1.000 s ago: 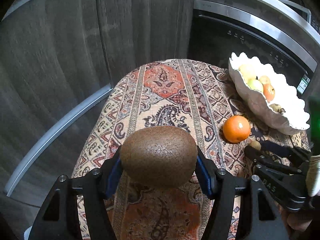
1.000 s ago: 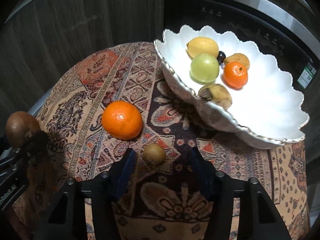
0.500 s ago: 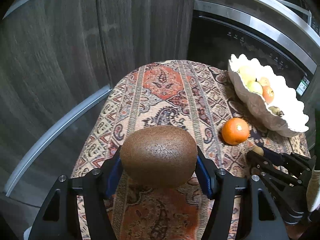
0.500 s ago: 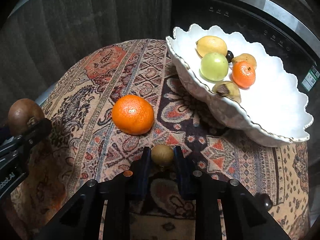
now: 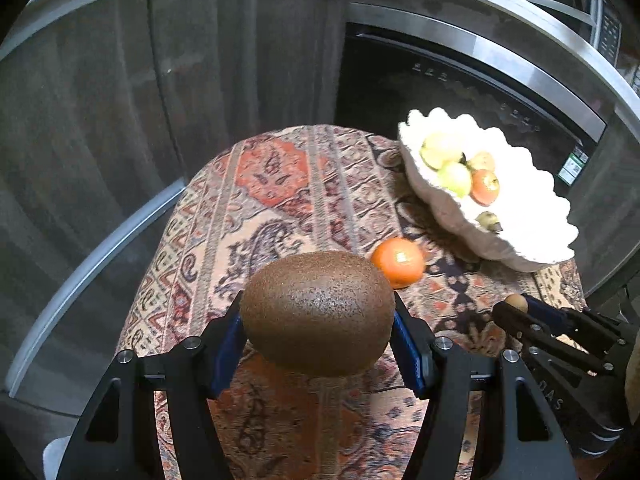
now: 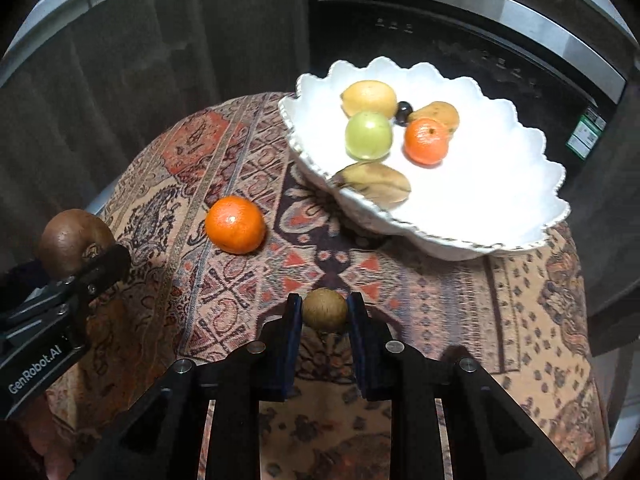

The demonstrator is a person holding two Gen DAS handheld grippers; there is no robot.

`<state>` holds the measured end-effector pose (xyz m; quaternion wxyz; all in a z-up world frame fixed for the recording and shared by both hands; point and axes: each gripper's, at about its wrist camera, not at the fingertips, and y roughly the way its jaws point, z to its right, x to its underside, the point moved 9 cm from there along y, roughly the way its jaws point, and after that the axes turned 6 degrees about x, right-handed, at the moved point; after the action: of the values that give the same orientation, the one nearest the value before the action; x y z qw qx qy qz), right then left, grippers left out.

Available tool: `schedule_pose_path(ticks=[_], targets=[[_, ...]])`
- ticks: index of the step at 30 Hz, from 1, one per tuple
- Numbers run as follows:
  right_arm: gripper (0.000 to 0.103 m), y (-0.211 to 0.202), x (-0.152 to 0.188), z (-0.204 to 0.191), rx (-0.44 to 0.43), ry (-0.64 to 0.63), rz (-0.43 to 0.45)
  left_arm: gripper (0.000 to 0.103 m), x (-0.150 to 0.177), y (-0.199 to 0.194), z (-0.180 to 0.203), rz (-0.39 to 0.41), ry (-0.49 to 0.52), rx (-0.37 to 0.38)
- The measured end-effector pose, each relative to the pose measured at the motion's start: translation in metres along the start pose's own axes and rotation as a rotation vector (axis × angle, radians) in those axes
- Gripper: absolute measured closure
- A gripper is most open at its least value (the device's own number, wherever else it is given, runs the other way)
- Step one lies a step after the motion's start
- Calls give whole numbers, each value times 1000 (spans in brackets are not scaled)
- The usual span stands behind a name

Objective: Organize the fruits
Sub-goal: 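Carry the kiwi with the left gripper while the right gripper carries the small fruit over the bowl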

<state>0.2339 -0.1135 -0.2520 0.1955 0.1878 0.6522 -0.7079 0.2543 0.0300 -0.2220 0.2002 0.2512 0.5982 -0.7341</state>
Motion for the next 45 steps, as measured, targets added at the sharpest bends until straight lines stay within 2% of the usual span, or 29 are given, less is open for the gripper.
schedule_pose_path(ticks=[11, 27, 36, 45], targets=[[79, -37, -26, 49, 19, 47, 57, 39, -20, -6, 55, -37, 45, 36], [79, -54, -68, 119, 38, 122, 105, 39, -83, -10, 130, -3, 170, 83], [79, -42, -90, 137, 40, 129, 89, 39, -111, 13, 153, -31, 207, 112], [79, -17, -102, 145, 46, 121, 59, 39, -116, 48, 153, -100, 205, 118]])
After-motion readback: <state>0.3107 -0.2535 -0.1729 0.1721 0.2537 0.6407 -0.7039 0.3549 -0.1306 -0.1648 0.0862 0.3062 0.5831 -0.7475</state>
